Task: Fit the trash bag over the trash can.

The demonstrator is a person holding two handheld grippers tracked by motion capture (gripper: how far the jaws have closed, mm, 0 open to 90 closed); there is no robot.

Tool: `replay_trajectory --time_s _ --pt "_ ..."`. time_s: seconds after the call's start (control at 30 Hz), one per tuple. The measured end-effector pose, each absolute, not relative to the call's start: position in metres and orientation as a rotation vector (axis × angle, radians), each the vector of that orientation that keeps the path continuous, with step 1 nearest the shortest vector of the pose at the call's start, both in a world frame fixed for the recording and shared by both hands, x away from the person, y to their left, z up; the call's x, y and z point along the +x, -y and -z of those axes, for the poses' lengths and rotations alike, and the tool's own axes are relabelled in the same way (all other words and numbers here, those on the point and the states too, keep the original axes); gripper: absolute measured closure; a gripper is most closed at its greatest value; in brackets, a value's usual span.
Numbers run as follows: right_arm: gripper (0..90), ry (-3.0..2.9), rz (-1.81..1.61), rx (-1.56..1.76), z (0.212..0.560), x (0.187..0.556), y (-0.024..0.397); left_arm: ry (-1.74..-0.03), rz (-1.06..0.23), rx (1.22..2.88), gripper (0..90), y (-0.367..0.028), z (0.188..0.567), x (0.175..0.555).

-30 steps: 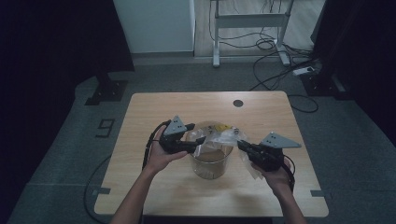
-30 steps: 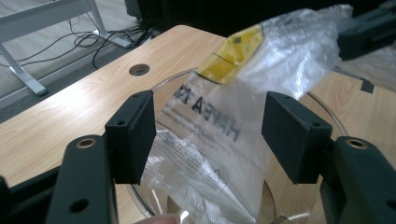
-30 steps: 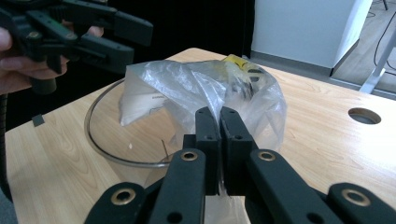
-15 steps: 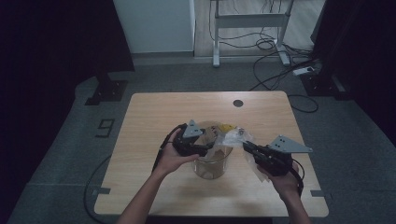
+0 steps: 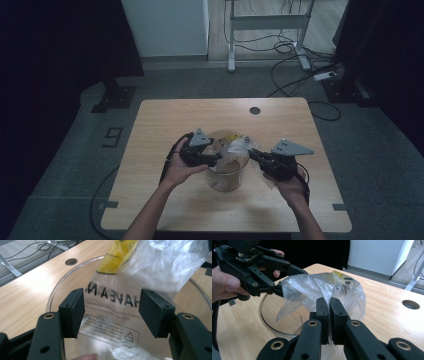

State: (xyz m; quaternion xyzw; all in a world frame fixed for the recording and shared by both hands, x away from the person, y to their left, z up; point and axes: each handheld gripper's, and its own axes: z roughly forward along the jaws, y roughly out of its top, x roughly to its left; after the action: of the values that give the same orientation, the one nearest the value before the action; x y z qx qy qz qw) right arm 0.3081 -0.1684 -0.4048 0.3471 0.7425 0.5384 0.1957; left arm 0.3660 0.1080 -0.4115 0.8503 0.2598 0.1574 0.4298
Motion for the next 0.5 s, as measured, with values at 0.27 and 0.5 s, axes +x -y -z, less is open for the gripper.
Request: replay_trajectory --time_s 0.27,0.5 --pt "86.1 -2.122 -1.483 0.966 0.412 0.317 0.154 -0.652 -0.41 2.085 36.9 -0.121 0.409 0.36" --pt "86.1 -2.126 -1.465 0.986 0.416 0.322 0.156 -0.643 -0.438 2.043 37.0 -0.133 0.4 0.354"
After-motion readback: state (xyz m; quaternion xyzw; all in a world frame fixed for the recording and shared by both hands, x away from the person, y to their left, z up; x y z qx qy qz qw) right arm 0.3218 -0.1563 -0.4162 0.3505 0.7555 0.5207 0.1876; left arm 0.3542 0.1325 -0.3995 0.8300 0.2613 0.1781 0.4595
